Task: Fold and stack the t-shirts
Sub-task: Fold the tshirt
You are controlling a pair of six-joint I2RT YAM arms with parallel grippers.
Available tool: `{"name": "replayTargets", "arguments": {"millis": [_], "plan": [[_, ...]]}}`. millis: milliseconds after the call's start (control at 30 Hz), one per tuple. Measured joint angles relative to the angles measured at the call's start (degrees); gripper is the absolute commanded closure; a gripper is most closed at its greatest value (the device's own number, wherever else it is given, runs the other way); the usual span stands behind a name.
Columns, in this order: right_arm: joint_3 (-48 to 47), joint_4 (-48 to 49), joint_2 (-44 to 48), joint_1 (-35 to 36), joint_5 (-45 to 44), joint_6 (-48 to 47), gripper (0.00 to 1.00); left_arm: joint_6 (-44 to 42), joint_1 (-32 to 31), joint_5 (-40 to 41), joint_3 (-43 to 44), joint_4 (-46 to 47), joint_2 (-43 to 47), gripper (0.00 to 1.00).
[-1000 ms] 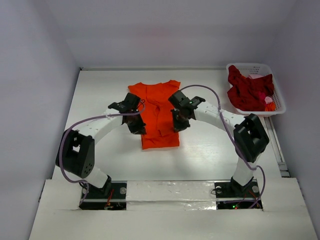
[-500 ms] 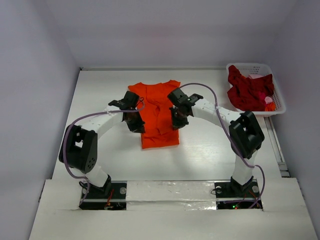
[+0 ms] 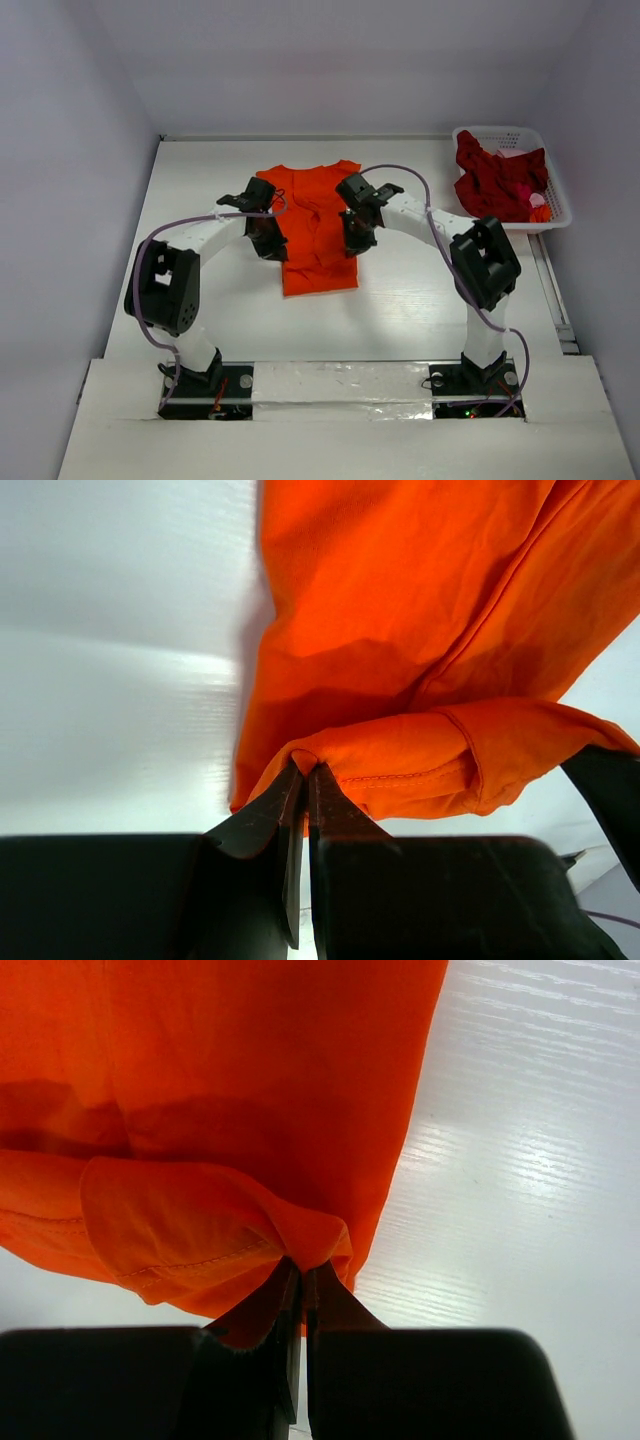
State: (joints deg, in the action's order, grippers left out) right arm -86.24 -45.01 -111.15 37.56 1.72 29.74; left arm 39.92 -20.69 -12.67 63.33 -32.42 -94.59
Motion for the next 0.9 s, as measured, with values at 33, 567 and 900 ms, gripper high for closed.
{"name": "replayTargets", "arguments": {"millis": [33, 567, 900], "plan": [[-0.09, -0.02, -0.04, -0.11, 0.02, -0.02, 1.00, -0.13, 0.07, -0.07, 0.26, 0.04, -0.35, 1.00], [-4.50, -0.50, -4.04, -1.88, 1.16, -1.95, 1.00, -1.84, 0.50, -0.44, 5.33, 0.00, -5.88, 0.88], [-7.98, -1.25, -4.85, -2.08, 1.33, -3.41, 0.46, -1.99, 1.11, 3.30, 10.93, -2.62, -6.54, 0.44]]}}
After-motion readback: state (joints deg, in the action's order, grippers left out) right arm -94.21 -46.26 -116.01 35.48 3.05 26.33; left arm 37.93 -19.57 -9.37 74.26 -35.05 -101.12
